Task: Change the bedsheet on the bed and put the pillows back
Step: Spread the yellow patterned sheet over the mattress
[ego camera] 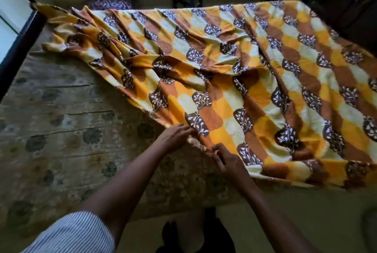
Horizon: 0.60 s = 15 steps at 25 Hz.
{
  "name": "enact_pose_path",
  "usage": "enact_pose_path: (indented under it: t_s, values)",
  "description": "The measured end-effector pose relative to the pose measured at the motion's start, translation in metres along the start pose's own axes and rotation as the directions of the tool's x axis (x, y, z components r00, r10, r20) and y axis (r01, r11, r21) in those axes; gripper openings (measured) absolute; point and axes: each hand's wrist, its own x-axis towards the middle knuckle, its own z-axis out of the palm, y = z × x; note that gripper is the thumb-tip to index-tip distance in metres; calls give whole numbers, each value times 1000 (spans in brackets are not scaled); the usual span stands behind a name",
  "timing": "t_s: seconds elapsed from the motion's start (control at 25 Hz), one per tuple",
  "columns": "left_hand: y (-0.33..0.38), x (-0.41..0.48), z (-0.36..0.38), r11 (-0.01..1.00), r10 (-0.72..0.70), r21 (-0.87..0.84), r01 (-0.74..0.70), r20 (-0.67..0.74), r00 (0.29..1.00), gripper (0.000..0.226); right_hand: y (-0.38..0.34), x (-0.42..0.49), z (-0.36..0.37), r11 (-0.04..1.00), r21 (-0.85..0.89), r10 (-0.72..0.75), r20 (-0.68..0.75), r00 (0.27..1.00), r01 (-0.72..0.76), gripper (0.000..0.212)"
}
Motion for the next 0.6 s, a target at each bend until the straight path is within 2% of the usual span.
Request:
enact_pose_path:
  t_s: [0.08,0.16,0.2,0.32,0.44,0.6]
  values:
    - [-21,-15,-20,996,-87,11,89,-101,991,35,-7,-13,-3,999,-32,-7,-62,998,6,25]
    - [-37,-41,-38,954,-268,-197,226,-220,938,23,-1,-20,-2,987,-160,-3,-105,994,-14,29]
    - [-38,-59,-42,941,-297,-236,241,-240,924,19,5,-24,0,973,-228,-6,-116,993,-21,28]
    - [-16,-118,-46,994,-110,5,113,-172,979,20,22,-46,16,953,-302,-47,-93,995,17,22]
    - [21,-178,-19,983,-166,58,175,-128,978,25,37,-85,33,911,-383,-170,-14,985,152,18]
    - [83,-242,22,951,-306,22,309,-92,948,37,59,-141,46,897,-363,-238,88,967,254,19]
